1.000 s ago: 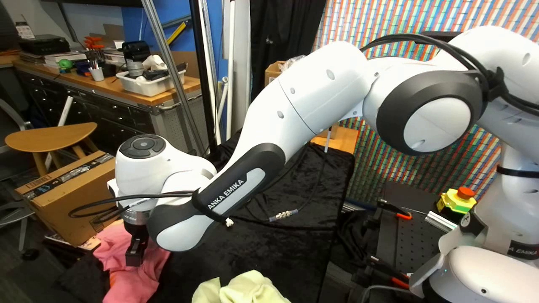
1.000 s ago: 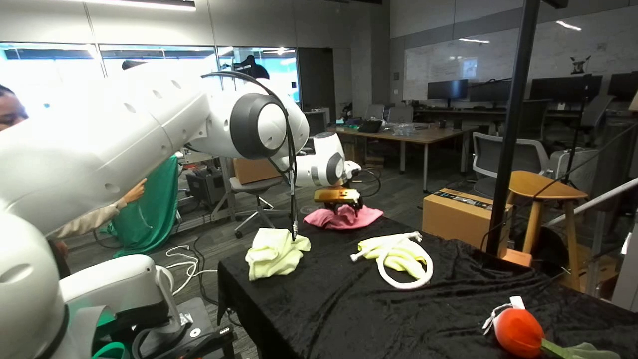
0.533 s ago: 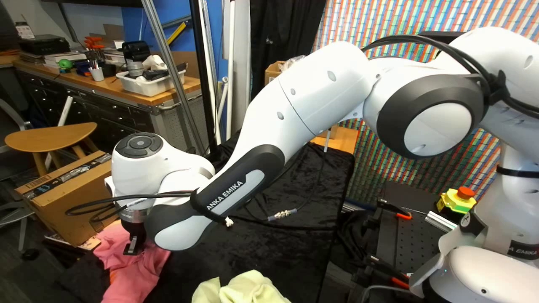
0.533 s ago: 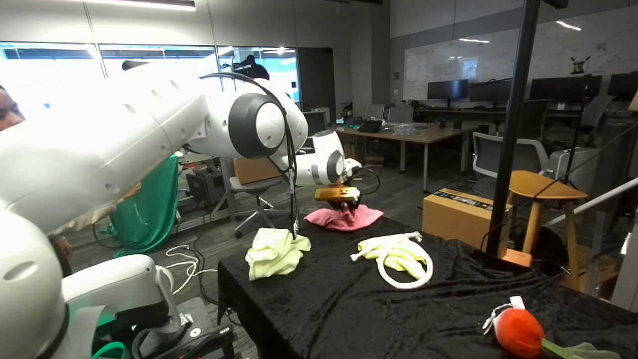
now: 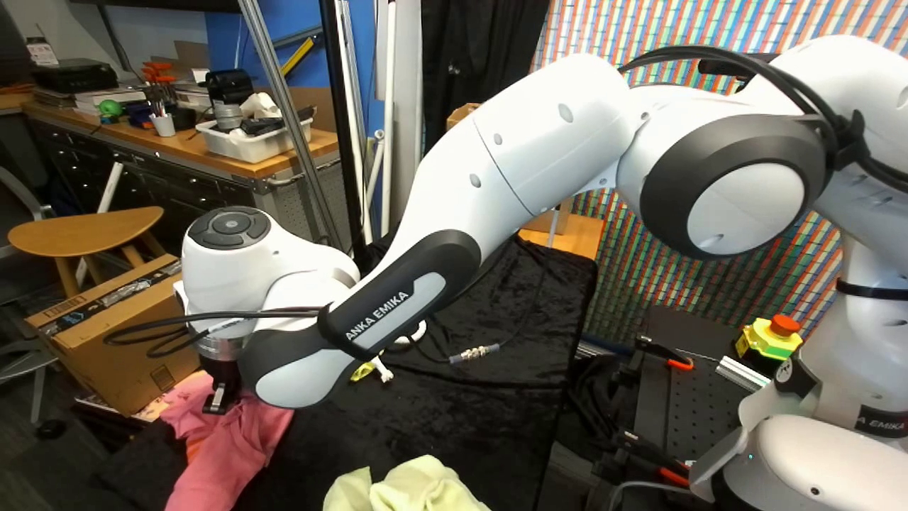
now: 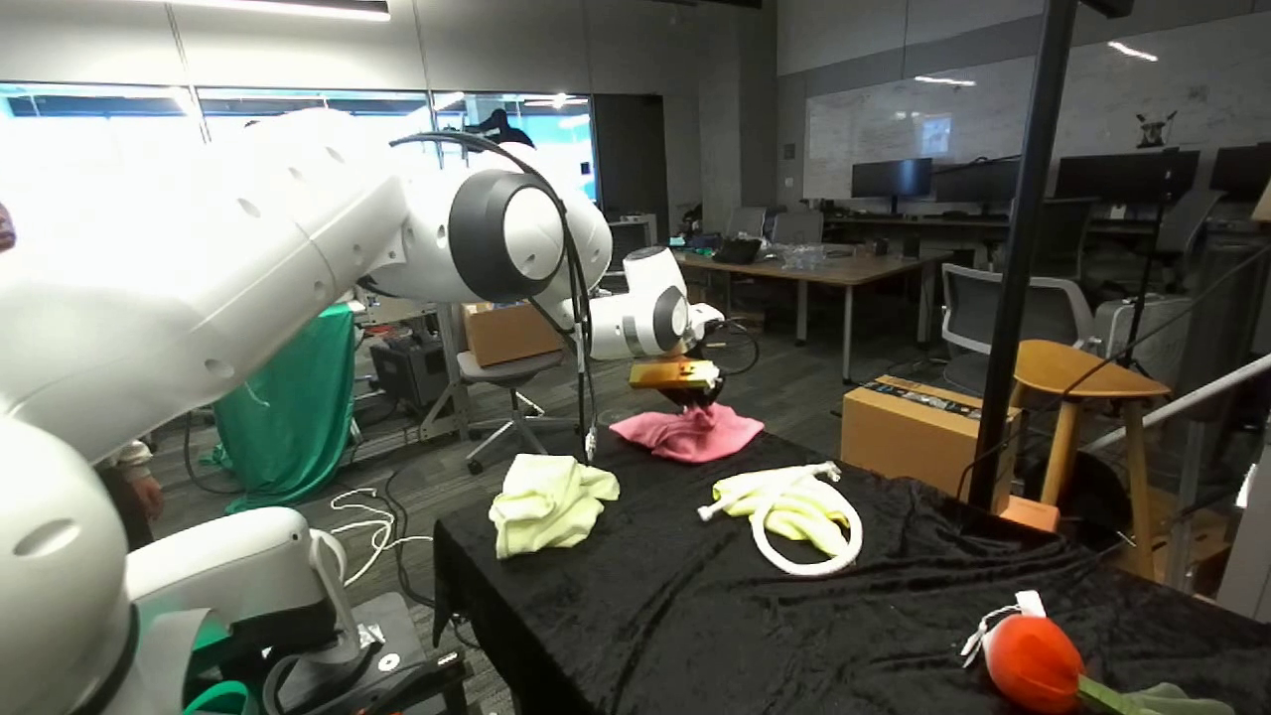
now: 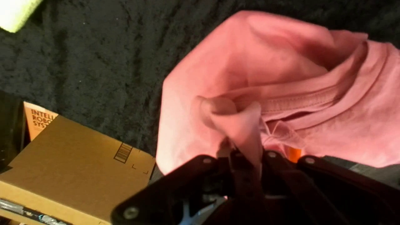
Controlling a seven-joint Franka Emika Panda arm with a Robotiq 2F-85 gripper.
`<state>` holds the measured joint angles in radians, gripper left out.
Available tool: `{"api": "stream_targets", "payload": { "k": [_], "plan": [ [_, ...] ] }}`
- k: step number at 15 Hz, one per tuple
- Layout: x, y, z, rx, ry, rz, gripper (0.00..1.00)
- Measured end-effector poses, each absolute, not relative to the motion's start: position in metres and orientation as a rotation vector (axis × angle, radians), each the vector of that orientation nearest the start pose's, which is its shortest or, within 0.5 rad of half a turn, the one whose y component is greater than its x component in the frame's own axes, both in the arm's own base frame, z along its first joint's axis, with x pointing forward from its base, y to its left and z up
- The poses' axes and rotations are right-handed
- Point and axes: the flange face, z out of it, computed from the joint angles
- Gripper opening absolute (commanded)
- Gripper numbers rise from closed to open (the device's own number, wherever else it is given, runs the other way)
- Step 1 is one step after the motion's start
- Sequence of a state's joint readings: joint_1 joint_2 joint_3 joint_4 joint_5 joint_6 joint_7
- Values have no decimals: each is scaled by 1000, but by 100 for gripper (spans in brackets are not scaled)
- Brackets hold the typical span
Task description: Pick up the clothes, rope and the plush toy and put them in one place
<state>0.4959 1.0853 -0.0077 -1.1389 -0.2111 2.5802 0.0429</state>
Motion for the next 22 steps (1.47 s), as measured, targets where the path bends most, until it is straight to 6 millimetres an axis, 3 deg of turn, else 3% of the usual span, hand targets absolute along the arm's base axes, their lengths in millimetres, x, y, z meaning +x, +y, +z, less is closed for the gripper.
{"api": "stream_targets", "payload": {
  "k": [5,10,17,22],
  "plan": [
    [695,361,234,-3050,-818,-679,1],
    [677,306,290,-3185,-620,-674,1],
    [635,200,316,-3310,-371,-631,1],
    [609,137,302,-3375,-281,-521,1]
  ]
}}
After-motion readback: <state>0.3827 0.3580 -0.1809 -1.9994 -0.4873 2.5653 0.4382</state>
